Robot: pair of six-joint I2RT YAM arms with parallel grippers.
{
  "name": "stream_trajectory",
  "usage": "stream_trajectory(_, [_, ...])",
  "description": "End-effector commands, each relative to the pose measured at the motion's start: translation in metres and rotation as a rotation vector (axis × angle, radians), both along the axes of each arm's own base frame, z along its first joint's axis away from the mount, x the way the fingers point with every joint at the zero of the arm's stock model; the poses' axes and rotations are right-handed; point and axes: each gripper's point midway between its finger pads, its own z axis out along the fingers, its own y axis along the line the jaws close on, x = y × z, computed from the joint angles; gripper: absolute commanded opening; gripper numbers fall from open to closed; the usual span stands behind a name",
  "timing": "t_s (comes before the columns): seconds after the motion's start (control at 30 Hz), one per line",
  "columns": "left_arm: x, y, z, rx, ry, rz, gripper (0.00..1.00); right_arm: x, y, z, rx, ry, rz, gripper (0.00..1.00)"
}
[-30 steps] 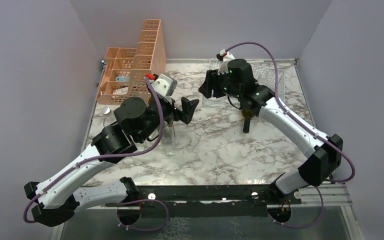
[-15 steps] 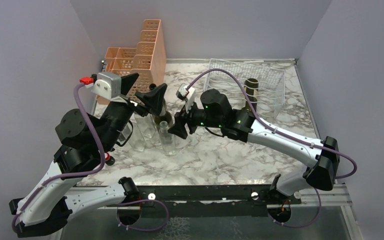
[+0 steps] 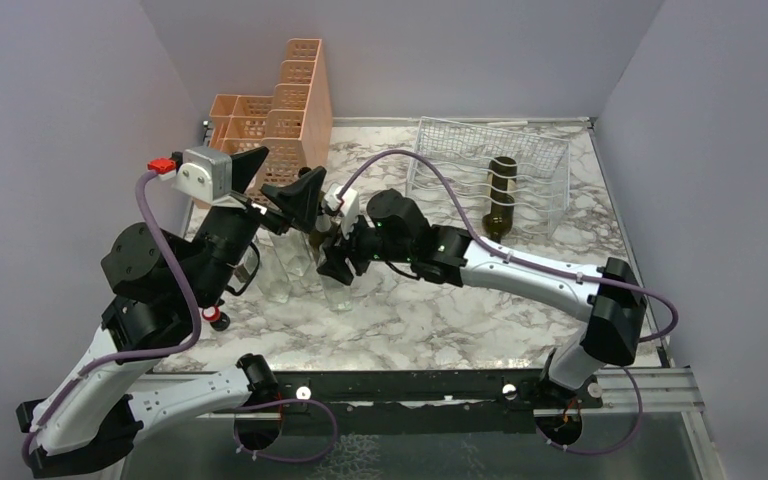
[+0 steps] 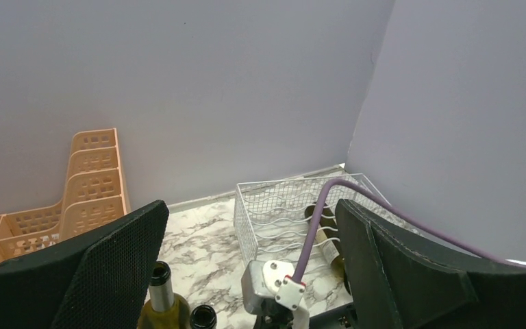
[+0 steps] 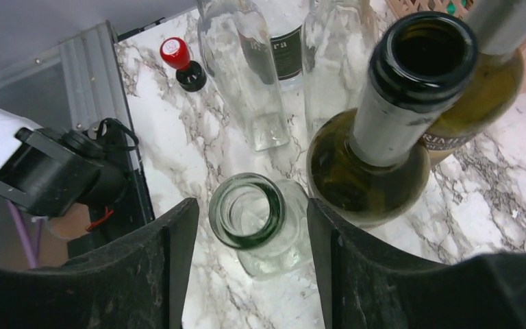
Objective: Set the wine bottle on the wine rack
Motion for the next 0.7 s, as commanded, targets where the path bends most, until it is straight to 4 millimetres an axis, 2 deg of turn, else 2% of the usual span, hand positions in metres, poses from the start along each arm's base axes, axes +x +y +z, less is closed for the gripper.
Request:
stream_trajectory(0.0, [0.0,0.008,-0.003,0.004,0.006,0.024,0.99,0.004,0.02,0.018,0.066,-0.092,0.014,0.59])
stream_trajectory(0.1, [0.0,0.006,-0.006,0.007,0.016,0.02,0.99,0.006,0.021,0.016,0.067,-0.11,0.01,0.47])
stream_trajectory(0.23, [-0.001,0.006,-0.008,0.003,0.026,0.016,0.99,0.007,0.016,0.017,0.071,-0.138,-0.005,0.27])
stream_trajectory(0.27, [0.0,0.004,-0.014,0.012,0.036,0.015,0.99,0.007,0.012,0.018,0.072,-0.145,-0.012,0.22])
stream_trajectory(0.4, [0.002,0.0,-0.025,0.027,0.054,0.009,0.99,0.005,-0.005,0.034,0.109,-0.177,-0.048,0.12])
stream_trajectory(0.53, [0.001,-0.008,-0.033,0.039,0.065,-0.022,0.99,0.008,-0.036,0.045,0.113,-0.199,-0.142,0.08])
stream_trajectory(0.67, [0.0,-0.02,-0.045,0.064,0.078,-0.07,0.99,0.013,-0.082,0.048,0.122,-0.186,-0.308,0.05])
